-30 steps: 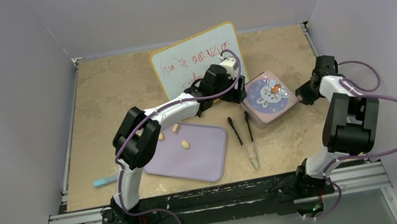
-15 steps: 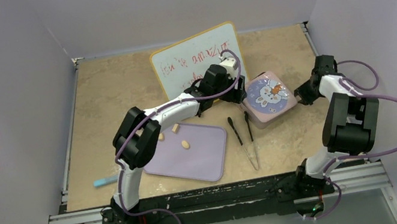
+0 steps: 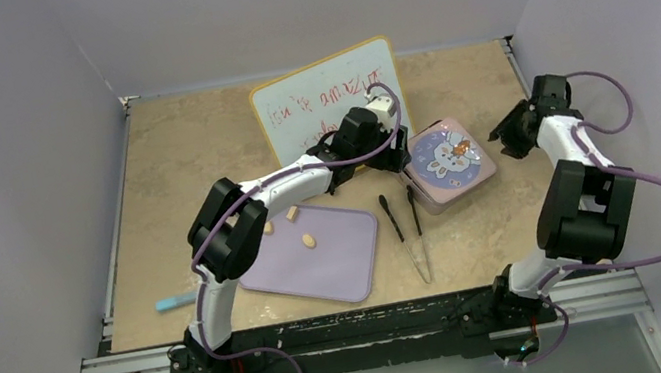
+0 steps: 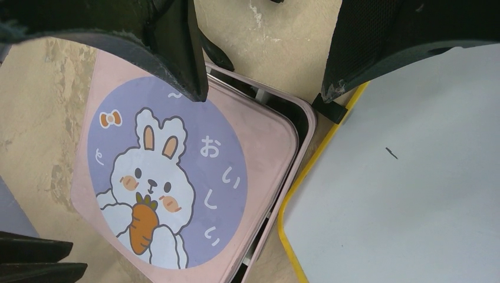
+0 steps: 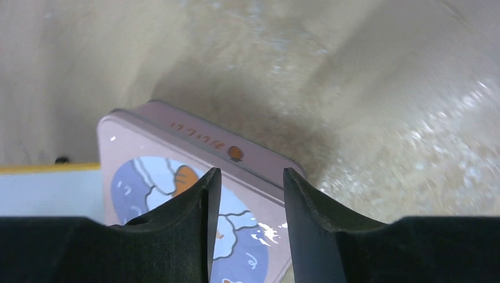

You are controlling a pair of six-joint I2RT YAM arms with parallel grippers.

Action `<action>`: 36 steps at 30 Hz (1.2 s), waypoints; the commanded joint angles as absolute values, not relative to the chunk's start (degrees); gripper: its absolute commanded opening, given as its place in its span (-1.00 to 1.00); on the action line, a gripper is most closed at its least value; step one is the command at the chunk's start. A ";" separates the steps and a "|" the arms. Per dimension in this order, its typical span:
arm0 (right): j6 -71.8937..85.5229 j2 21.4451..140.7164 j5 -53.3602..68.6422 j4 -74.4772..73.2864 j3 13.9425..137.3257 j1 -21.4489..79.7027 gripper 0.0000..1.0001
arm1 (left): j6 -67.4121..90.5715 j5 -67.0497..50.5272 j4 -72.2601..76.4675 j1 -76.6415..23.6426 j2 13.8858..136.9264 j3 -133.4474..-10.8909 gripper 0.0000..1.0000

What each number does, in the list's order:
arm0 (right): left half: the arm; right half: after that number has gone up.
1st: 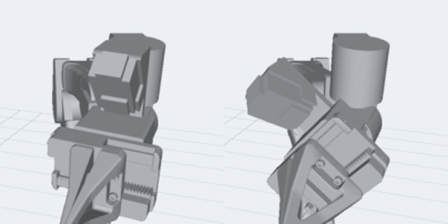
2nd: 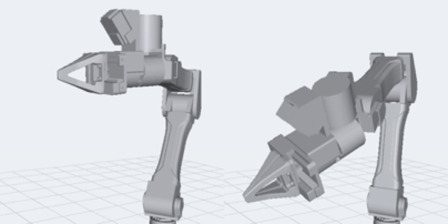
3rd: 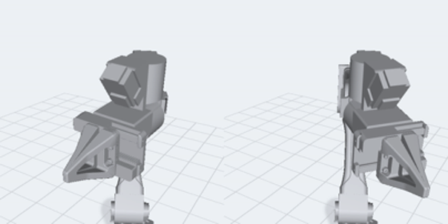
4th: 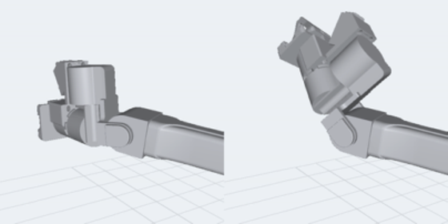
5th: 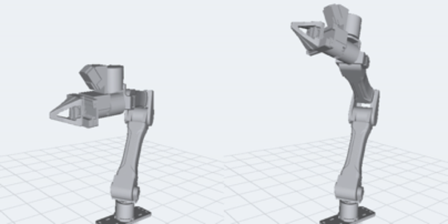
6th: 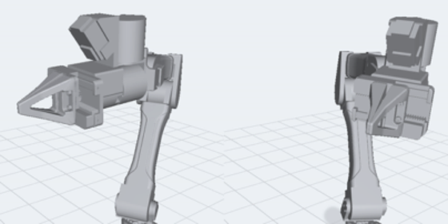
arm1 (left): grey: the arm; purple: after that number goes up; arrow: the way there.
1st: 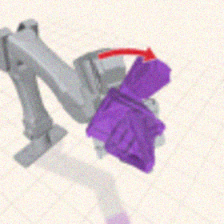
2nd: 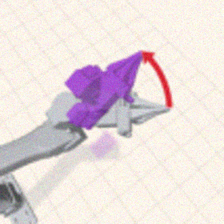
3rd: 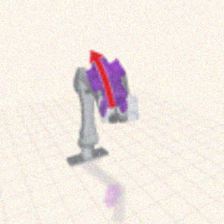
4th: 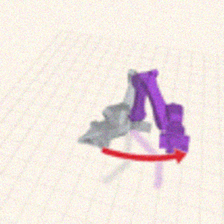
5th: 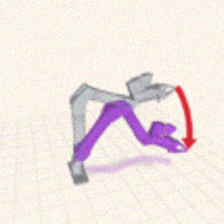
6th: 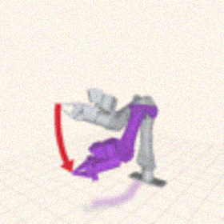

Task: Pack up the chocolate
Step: Close the box lid on the packing box.

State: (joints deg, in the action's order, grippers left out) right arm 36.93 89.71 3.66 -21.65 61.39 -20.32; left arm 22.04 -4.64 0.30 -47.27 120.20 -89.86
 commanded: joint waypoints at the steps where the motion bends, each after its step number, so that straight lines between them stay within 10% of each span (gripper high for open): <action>1: 24.48 88.77 18.33 -14.48 62.68 -20.39 -0.08 | 23.33 -5.09 1.32 -47.20 118.39 -91.83 0.38; 17: 19.16 88.97 24.12 -11.16 59.56 -20.50 0.32 | 23.44 -5.76 2.36 -47.16 121.08 -93.08 0.38; 36: 14.06 96.12 32.83 -9.10 62.43 -20.53 0.05 | 23.03 -5.66 1.67 -47.11 124.19 -95.77 0.39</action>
